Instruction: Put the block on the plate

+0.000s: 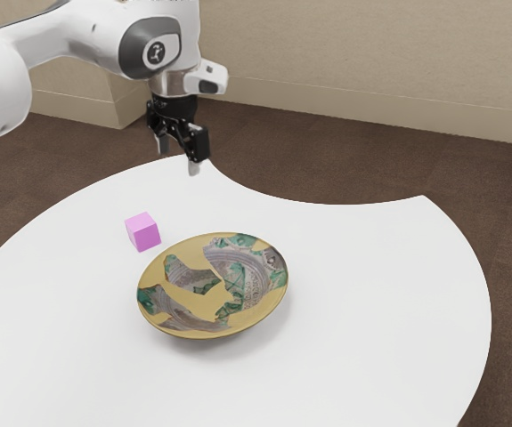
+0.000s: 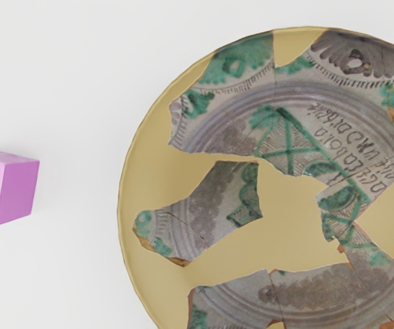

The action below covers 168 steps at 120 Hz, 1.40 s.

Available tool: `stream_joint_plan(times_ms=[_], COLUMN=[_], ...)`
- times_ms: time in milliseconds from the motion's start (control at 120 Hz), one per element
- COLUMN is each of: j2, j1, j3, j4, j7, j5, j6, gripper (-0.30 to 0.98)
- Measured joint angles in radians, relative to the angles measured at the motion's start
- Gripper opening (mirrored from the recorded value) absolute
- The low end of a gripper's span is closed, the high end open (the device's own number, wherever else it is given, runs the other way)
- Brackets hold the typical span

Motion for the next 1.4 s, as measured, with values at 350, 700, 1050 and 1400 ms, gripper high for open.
stream_joint_plan(times_ms=[350, 700, 1050, 1400], j2=[0.179, 0.356, 0.462, 0.526], j1=[0.128, 0.247, 0.270, 0.290], j3=[0.024, 0.082, 0.113, 0.121], j4=[-0.017, 0.057, 0.119, 0.151], j7=[0.160, 0.282, 0.432, 0.534], j5=[0.018, -0.081, -0.171, -0.202], j6=[0.105, 0.200, 0.325, 0.404], gripper=[0.69, 0.69, 0.69, 0.69])
